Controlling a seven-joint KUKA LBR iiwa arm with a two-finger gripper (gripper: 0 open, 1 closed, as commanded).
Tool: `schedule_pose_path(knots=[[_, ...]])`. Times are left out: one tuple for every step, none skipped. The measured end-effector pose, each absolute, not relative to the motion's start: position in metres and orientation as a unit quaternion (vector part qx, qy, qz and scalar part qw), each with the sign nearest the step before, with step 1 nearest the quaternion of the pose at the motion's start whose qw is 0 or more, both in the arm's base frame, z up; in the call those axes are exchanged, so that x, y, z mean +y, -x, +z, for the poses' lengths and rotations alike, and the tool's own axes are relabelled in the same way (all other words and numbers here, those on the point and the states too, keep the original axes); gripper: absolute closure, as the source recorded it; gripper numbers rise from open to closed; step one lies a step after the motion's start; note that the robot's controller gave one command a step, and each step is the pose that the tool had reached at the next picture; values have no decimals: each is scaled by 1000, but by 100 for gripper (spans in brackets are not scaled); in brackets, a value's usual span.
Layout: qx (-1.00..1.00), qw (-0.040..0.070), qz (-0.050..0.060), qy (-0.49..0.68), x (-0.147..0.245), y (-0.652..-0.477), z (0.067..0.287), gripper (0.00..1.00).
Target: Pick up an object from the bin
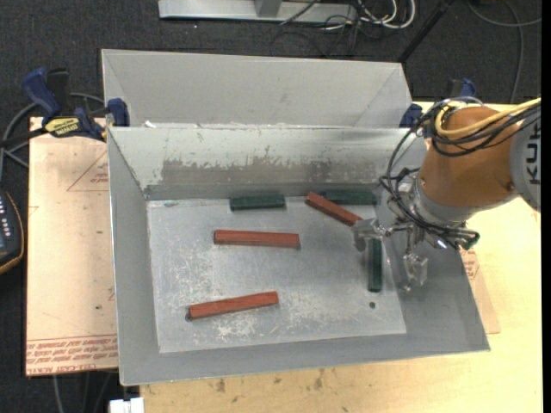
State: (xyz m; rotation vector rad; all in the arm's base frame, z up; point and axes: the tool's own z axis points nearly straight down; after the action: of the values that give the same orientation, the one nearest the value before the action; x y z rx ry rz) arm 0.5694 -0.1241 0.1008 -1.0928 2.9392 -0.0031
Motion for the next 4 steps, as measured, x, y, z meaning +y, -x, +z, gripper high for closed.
schedule_pose_path(knots=[[903, 3, 0, 430, -112, -590, 100, 0], [835, 0, 2, 551, -96, -585, 69, 0], [836, 1, 1, 549, -95, -585, 69, 0], [836, 1, 1, 549, -95, -585, 69, 100]])
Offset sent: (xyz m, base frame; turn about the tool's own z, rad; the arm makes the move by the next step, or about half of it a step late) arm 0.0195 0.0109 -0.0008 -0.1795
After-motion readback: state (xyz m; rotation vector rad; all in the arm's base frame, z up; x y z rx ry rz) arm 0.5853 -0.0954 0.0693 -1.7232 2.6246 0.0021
